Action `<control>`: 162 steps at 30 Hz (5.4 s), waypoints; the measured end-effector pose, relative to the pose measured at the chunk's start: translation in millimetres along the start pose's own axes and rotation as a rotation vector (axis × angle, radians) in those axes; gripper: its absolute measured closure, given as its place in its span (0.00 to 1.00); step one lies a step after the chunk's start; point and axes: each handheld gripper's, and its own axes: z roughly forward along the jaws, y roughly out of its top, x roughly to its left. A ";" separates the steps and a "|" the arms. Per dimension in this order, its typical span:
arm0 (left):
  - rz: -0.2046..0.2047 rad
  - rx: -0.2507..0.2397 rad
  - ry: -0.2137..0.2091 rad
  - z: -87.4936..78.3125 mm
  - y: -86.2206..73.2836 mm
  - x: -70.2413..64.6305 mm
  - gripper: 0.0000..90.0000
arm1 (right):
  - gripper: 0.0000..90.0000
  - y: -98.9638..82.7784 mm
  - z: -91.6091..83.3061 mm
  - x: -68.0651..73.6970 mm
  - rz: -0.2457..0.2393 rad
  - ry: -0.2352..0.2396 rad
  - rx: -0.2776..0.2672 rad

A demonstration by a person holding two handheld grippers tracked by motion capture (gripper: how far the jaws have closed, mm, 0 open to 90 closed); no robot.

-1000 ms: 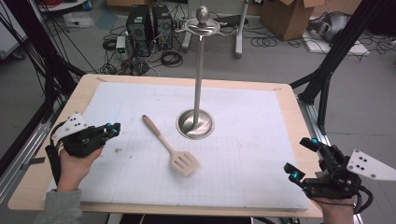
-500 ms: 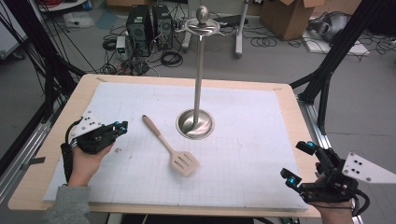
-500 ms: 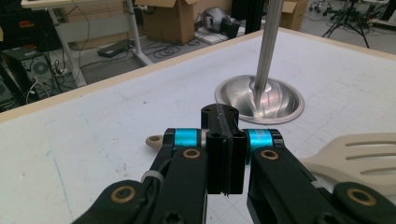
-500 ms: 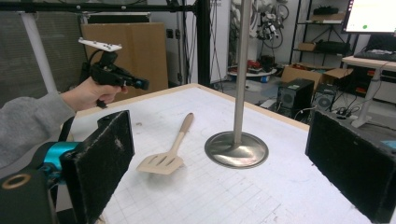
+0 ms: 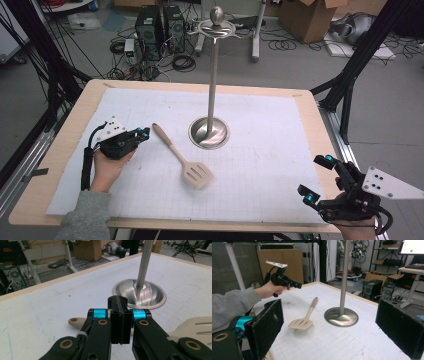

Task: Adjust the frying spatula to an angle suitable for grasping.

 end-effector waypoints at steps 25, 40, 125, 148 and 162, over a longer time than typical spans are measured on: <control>0.025 0.119 -0.050 54.9 -2.7 -23.4 1.00 | 0.08 -1.5 -0.1 2.9 -0.010 0.000 0.012; 0.046 0.189 -0.054 76.2 -13.0 -27.8 1.00 | 0.08 -2.3 -1.2 4.7 -0.004 0.006 0.010; 0.078 0.349 -0.109 96.5 -26.3 -37.5 1.00 | 0.08 -7.0 2.9 7.1 -0.005 0.029 0.051; 0.095 0.361 -0.129 80.3 -30.1 -41.2 1.00 | 0.08 -4.7 15.3 3.9 -0.016 0.055 0.058; 0.118 0.373 -0.124 65.7 -33.5 -47.7 1.00 | 0.08 -2.4 26.2 0.6 -0.021 0.086 0.064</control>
